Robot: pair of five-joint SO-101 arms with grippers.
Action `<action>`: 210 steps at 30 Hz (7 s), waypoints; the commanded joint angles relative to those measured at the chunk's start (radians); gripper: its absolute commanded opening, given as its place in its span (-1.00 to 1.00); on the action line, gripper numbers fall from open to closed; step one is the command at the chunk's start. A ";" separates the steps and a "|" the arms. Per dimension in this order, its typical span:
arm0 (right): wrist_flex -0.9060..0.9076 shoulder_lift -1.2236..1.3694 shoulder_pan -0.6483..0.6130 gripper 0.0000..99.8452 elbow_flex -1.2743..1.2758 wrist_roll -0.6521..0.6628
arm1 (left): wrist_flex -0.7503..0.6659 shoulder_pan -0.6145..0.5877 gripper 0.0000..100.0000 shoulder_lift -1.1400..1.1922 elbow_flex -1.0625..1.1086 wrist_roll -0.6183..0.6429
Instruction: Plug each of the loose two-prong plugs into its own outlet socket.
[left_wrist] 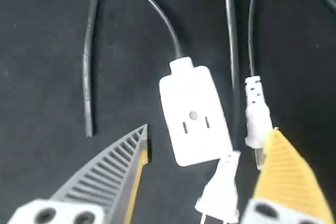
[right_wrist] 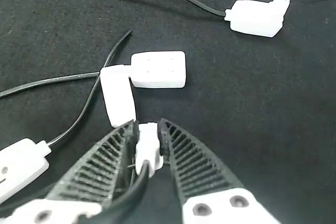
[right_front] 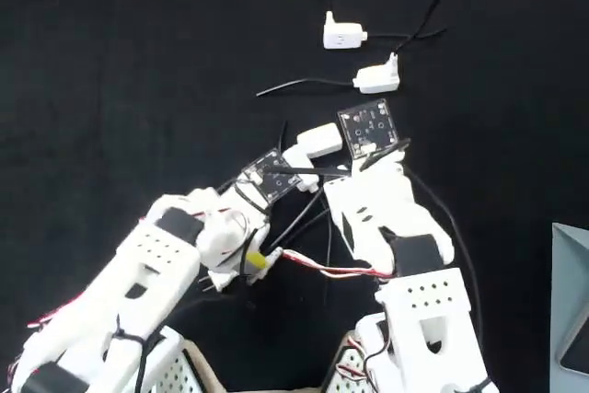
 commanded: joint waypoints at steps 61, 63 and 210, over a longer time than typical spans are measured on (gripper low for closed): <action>0.002 -0.024 0.011 -0.98 -0.053 0.008 | 0.011 -0.102 -0.69 0.233 -0.206 0.103; 0.002 -0.024 0.011 -0.98 -0.053 0.008 | 0.037 -0.134 -0.59 0.213 -0.208 0.140; -0.250 0.714 -0.601 -0.98 -0.357 0.138 | 0.163 -1.015 -0.41 -0.563 0.268 0.245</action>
